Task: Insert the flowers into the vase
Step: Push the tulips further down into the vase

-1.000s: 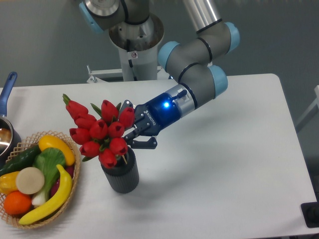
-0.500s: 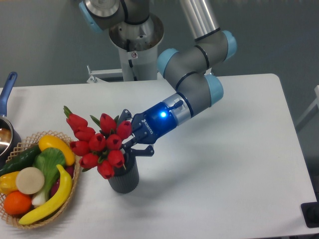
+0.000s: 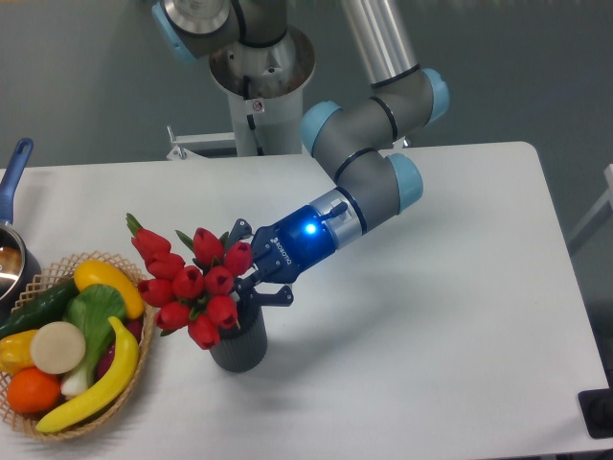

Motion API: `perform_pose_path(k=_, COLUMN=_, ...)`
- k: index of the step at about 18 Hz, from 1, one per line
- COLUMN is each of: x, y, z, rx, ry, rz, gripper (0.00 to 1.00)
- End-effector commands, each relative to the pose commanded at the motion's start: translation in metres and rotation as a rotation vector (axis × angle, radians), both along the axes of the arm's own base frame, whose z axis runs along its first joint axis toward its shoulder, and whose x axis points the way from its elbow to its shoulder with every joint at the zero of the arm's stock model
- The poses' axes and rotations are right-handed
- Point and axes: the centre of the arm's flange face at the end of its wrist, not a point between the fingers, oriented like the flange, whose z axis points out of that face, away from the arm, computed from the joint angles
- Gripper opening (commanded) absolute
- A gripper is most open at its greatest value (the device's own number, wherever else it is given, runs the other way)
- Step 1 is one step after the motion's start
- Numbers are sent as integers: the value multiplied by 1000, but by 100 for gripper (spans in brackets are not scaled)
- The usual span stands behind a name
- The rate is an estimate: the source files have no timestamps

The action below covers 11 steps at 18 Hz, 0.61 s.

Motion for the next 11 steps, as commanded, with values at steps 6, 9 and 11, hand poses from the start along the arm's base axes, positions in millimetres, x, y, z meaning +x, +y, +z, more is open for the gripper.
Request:
perform_pose_path(k=6, x=4, y=-2, z=-11, rx=-4, ry=4, rz=-1, gripper=11)
perform_pose_path(k=9, x=6, y=-5, z=-15, rx=-8, ry=-2, rz=0, gripper=12)
perform_pose_path(k=11, x=6, y=-6, z=-17, rx=-7, ry=1, rz=3, gripper=13)
